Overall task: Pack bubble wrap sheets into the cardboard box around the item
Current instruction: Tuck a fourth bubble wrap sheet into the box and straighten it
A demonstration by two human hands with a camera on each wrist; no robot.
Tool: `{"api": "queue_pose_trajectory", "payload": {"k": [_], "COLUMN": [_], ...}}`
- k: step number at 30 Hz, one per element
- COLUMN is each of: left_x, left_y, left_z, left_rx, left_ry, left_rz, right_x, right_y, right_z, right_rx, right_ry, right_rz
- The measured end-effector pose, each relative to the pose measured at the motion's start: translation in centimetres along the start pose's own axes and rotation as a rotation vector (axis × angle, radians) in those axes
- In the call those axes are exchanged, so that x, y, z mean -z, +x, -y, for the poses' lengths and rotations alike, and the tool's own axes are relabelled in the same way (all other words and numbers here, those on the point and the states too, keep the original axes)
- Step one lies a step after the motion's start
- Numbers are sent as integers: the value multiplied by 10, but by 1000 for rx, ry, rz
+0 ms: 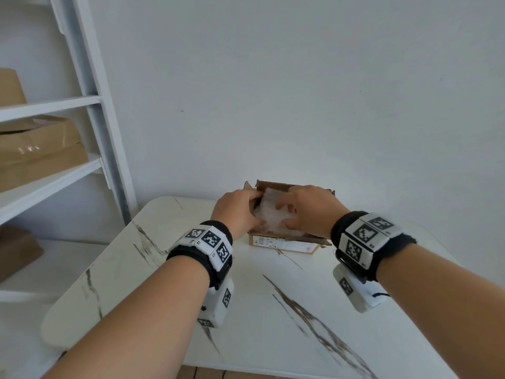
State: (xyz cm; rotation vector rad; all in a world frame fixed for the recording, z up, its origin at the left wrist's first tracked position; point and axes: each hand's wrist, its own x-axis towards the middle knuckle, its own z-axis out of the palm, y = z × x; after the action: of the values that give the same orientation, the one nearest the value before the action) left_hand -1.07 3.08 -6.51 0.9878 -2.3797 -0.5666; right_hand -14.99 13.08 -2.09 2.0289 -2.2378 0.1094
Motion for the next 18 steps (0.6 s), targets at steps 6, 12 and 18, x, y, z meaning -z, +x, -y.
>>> {"api": "queue_pose_trajectory", "payload": {"k": [6, 12, 18], "left_x": [1, 2, 6], "left_y": [1, 8, 13], "left_z": [3, 6, -1], "left_rx": [49, 79, 8], "left_ry": [-90, -110, 130], "left_rz": [35, 65, 61], "right_x": [0, -3, -10], "right_y": [3, 11, 14], "right_z": [-4, -4, -5], "right_rx": [47, 91, 109], "right_ry": [-75, -155, -170], "right_rz": [37, 97, 78]}}
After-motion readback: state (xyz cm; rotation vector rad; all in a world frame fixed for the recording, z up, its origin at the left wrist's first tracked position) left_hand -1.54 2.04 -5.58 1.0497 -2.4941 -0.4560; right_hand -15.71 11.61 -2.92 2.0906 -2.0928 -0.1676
